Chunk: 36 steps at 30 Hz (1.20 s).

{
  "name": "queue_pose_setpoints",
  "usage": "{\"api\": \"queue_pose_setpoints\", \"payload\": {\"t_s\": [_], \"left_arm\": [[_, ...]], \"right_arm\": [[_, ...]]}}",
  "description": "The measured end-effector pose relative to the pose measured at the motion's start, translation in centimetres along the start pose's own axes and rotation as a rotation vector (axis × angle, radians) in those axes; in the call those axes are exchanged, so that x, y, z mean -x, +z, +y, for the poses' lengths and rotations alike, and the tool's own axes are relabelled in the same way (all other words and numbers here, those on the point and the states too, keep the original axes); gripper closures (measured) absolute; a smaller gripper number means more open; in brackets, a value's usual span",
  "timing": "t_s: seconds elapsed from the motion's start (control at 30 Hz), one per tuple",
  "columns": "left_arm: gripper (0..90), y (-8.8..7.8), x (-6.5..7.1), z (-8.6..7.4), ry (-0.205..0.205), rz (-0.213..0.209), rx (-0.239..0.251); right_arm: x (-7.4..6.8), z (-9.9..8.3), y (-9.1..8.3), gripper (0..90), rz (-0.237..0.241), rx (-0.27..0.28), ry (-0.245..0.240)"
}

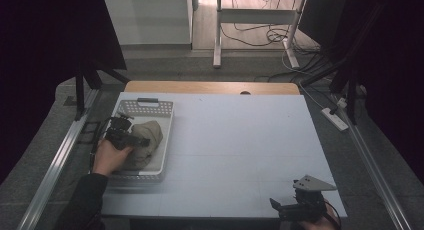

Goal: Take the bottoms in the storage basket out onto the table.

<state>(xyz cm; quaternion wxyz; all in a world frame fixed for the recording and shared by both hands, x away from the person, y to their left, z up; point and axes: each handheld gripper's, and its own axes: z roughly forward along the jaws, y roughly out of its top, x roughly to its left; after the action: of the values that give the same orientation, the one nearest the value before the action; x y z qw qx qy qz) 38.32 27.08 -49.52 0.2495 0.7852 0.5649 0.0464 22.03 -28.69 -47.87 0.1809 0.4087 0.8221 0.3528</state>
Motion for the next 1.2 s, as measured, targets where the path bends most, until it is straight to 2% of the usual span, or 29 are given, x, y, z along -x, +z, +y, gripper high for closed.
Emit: {"api": "queue_pose_setpoints", "payload": {"t_s": [0.3, 0.63, 0.73, 0.83, 0.97, 1.2], "left_arm": [[0.0, 2.1, -0.4, 0.7, 0.007, -0.037, -0.086], [0.6, 3.6, 0.4, 1.2, 0.06, -0.019, -0.158], [6.8, 3.6, 0.9, 1.4, 0.062, -0.003, -0.17], [15.7, 3.5, 1.4, 1.5, 0.084, 0.013, -0.172], [30.2, 3.3, 1.7, 1.6, 0.098, 0.012, -0.171], [36.4, 3.1, 1.8, 1.6, 0.122, -0.004, -0.17]], "right_arm": [[0.0, 0.0, 0.0, 0.0, 0.001, 0.0, 0.0], [0.0, 0.0, 0.0, 0.0, 0.002, 0.001, -0.001], [0.0, 0.0, 0.0, 0.0, 0.0, -0.001, -0.003], [0.0, 0.0, 0.0, 0.0, -0.001, -0.001, -0.004], [0.0, 0.0, 0.0, 0.0, -0.001, 0.0, -0.003], [0.0, 0.0, 0.0, 0.0, -0.001, -0.001, -0.002]]}}
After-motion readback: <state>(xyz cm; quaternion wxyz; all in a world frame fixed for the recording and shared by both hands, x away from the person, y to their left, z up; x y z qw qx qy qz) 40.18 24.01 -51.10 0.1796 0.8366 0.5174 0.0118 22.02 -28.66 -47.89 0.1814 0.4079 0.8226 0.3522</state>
